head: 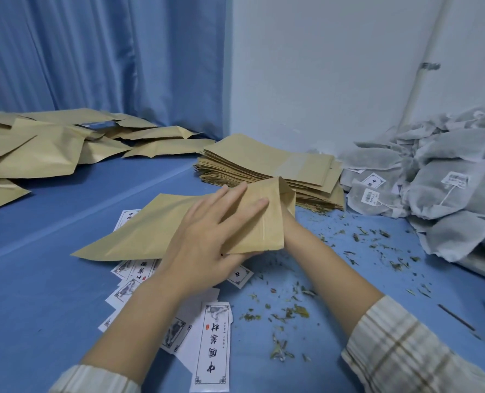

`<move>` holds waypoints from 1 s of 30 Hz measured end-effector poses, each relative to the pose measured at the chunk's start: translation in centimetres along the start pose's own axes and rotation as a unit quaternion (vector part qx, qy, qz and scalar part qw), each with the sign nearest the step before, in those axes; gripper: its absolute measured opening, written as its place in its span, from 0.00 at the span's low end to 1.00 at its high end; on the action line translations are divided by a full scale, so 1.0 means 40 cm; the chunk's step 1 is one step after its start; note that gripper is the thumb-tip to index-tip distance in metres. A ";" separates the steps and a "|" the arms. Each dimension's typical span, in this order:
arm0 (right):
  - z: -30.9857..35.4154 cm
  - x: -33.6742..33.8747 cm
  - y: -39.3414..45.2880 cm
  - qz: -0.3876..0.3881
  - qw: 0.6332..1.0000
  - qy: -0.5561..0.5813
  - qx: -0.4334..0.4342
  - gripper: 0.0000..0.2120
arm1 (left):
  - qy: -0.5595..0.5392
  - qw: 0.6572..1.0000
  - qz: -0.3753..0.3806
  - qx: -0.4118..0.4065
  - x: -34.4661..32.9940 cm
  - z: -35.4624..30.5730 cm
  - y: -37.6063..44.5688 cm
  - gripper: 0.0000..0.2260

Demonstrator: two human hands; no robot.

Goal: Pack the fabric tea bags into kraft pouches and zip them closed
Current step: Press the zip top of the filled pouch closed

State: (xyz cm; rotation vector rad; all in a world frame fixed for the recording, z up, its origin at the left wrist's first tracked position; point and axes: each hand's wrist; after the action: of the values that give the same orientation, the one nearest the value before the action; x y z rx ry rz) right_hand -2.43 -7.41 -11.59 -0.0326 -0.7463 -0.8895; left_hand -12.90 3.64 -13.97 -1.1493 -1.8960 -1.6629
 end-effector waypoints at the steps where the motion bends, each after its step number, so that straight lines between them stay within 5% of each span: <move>1: -0.004 0.012 -0.007 0.020 1.000 0.012 0.014 0.17 | 0.013 1.000 -0.006 -0.006 0.001 -0.005 0.001 0.26; 4: 0.019 0.047 -0.039 0.017 0.993 0.110 -0.037 0.12 | 0.060 0.996 -0.048 -0.046 0.003 -0.020 0.007 0.20; 6: 0.024 0.085 -0.074 0.020 0.997 0.076 -0.002 0.07 | 0.068 0.993 -0.073 -0.063 0.009 -0.033 0.009 0.18; 11: 0.047 0.210 -0.139 -0.100 0.990 0.094 0.028 0.16 | -0.017 0.993 -0.118 -0.017 0.055 -0.067 0.027 0.17; 15: 0.068 0.294 -0.194 -0.175 0.969 -0.097 0.143 0.26 | -0.117 0.974 -0.192 0.017 0.133 -0.113 0.066 0.17; 20: 0.165 0.400 -0.209 -0.182 0.929 -0.176 0.269 0.14 | -0.160 0.937 -0.300 0.080 0.212 -0.173 0.126 0.13; 25: 0.239 0.523 -0.234 -0.151 0.956 -0.079 0.239 0.11 | -0.403 0.875 -0.228 0.143 0.271 -0.228 0.189 0.08; 30: 0.230 0.577 -0.243 -0.184 0.956 0.036 0.227 0.17 | -0.496 0.834 -0.155 0.186 0.272 -0.258 0.255 0.08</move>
State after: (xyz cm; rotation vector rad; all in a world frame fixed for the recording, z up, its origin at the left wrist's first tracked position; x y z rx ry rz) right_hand -5.45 -26.70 6.59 0.5595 -0.8894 -1.0459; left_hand -14.03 -2.77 2.94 -1.7809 -2.9728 -0.6971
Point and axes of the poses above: each hand's wrist, its own y-axis towards the middle knuckle, its own x-axis out of the back of the hand, z = x × y, and after that the axes turned 11 degrees about x, right-handed
